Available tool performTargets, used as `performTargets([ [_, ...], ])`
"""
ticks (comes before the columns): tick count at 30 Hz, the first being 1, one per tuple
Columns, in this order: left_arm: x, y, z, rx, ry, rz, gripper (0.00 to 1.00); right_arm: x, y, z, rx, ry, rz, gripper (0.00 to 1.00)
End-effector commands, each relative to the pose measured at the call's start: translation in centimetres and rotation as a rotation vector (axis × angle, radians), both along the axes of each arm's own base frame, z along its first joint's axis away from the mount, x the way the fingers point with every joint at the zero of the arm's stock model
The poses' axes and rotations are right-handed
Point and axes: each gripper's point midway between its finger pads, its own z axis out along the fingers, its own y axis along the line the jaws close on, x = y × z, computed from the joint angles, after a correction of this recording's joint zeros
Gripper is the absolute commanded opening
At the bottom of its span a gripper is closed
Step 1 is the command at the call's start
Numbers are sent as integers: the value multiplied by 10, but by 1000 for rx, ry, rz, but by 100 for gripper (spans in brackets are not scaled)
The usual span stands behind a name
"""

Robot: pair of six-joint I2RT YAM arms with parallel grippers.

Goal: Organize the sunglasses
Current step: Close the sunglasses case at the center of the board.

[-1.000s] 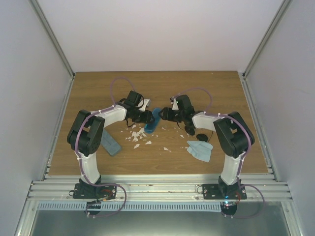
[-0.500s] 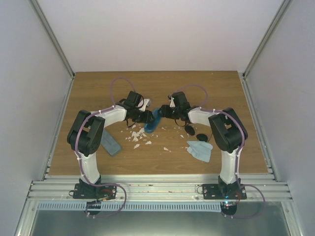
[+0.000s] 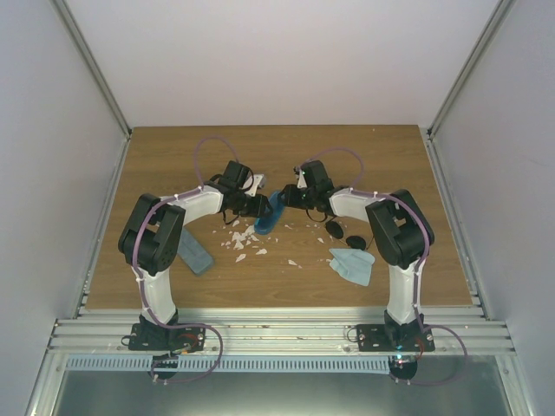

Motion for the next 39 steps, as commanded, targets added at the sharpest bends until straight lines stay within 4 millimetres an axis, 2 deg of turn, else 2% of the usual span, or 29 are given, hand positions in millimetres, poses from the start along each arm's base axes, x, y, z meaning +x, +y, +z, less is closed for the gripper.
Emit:
performTargets([
  [1, -26, 20, -49, 129, 120, 3, 41, -9, 9, -14, 30, 57, 38, 34],
  [6, -25, 20, -48, 126, 119, 4, 41, -11, 9, -11, 38, 54, 31, 33],
  [8, -27, 20, -50, 129, 123, 3, 41, -8, 5, -4, 21, 28, 21, 34],
  [12, -28, 23, -51, 138, 126, 4, 41, -8, -3, 21, 0, -52, 19, 46],
  [15, -29, 23, -51, 141, 127, 7, 41, -19, -11, 36, -8, -112, 40, 55],
  [18, -29, 23, -52, 142, 129, 8, 41, -41, -19, 43, -22, -184, 98, 57],
  [21, -29, 22, -53, 139, 131, 3, 40, -69, -13, 41, -39, -267, 239, 57],
  [26, -29, 20, -54, 130, 131, -11, 40, -108, 12, 28, -167, -374, 416, 57],
  [30, -30, 16, -55, 115, 144, -36, 38, -116, 28, 9, -253, -369, 439, 57],
  [33, -32, 16, -56, 111, 159, -33, 37, -114, 34, 0, -302, -367, 417, 55],
  [39, -42, 15, -61, 87, 212, -13, 36, -112, 35, -13, -402, -396, 344, 48],
])
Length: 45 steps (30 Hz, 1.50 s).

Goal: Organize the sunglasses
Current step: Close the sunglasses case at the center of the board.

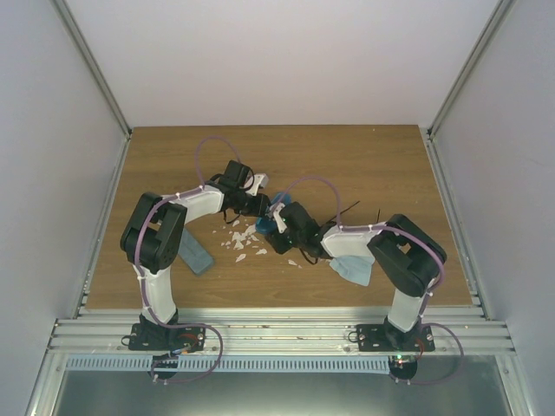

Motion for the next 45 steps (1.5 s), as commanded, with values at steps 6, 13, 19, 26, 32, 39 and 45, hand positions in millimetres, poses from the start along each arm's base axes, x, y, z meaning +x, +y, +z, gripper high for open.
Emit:
performTargets([
  [6, -53, 24, -65, 116, 259, 42, 33, 11, -4, -7, -38, -111, -140, 44],
  [13, -58, 28, -72, 134, 287, 57, 29, 19, -12, -9, -32, -137, -211, 36],
  [19, -60, 30, -76, 145, 293, 61, 28, 22, -13, -9, -35, -157, -225, 25],
  [26, -61, 31, -79, 145, 298, 59, 28, 28, -20, -4, -49, -211, -242, 15],
  [32, -63, 31, -82, 151, 302, 59, 28, 24, -18, 4, 11, -226, -211, 13],
  [39, -65, 34, -86, 152, 310, 70, 28, 10, -9, 0, 135, -118, -133, 23],
  [45, -67, 34, -88, 154, 316, 70, 28, 4, -11, 5, 197, -85, -130, 30],
])
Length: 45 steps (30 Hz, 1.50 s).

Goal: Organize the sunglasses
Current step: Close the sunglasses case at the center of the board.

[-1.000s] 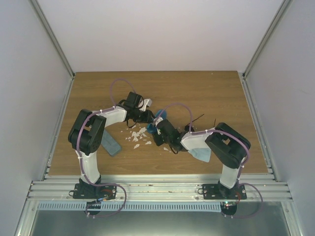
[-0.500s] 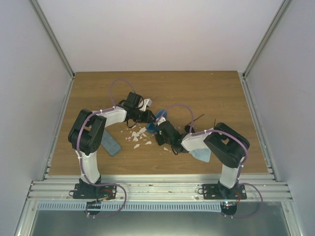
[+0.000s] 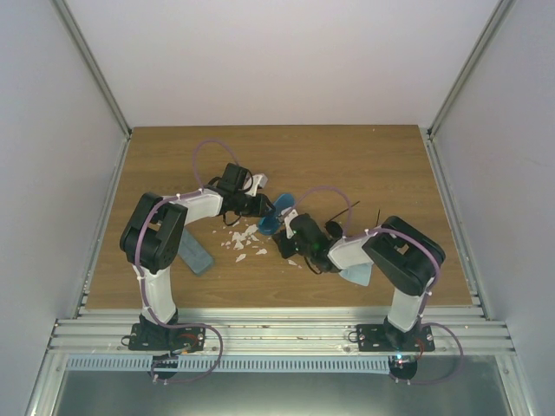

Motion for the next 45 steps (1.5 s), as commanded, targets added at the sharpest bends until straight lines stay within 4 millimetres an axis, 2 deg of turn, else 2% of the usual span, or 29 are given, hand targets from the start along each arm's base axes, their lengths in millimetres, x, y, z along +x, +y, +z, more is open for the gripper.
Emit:
performTargets([
  [1, -67, 39, -85, 225, 306, 23, 28, 0, 6, 20, 106, -10, 15, 31],
  [9, -66, 39, -86, 231, 305, 24, 28, 1, 4, 19, 120, 2, 4, 42],
  [21, -75, 39, -90, 214, 366, 55, 27, 14, 3, 21, 146, -46, -100, 41],
  [31, -86, 37, -92, 173, 427, 87, 24, 15, 3, 11, 114, -72, -147, 42],
  [36, -91, 39, -97, 177, 439, 85, 23, 22, -3, 10, 96, -92, -192, 40],
  [45, -97, 41, -103, 185, 454, 85, 22, 32, -13, 5, 55, -112, -273, 25],
])
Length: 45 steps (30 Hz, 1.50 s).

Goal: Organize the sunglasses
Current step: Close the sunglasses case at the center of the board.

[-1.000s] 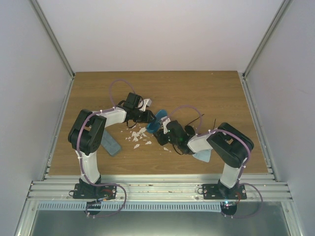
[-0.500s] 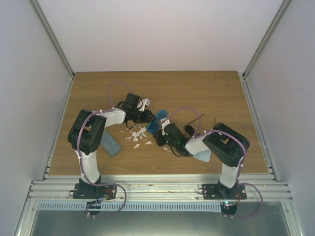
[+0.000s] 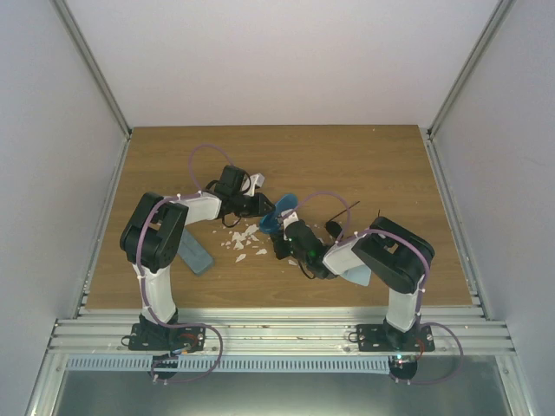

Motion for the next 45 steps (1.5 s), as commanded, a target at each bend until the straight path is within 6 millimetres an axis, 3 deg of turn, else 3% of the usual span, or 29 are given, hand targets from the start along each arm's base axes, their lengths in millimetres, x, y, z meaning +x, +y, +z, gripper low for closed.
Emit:
performTargets([
  [1, -97, 43, -99, 252, 421, 3, 21, 30, -22, 4, -26, -73, -171, 24],
  [5, -99, 44, -100, 255, 425, 3, 21, 33, -26, 6, -30, -86, -195, 15],
  [9, -98, 44, -99, 258, 421, 7, 21, 32, -23, 11, -18, -96, -175, 14],
  [16, -97, 43, -95, 252, 408, 5, 21, 25, -22, 20, 22, -79, -122, 23],
  [27, -94, 38, -75, 210, 347, -22, 24, 25, -43, 7, 99, 139, -88, 30],
  [32, -76, 37, -53, 201, 270, 27, 24, 25, -56, 13, 89, 165, -123, 30],
  [37, -55, 31, -16, 133, 149, 84, 29, 26, -73, 23, 105, 208, -164, 32],
  [40, -46, 26, 9, 69, 79, 103, 34, 25, -73, 36, 147, 237, -136, 37],
  [45, -40, 7, 31, -54, 34, 57, 42, 16, -58, 49, 245, 309, -41, 49],
])
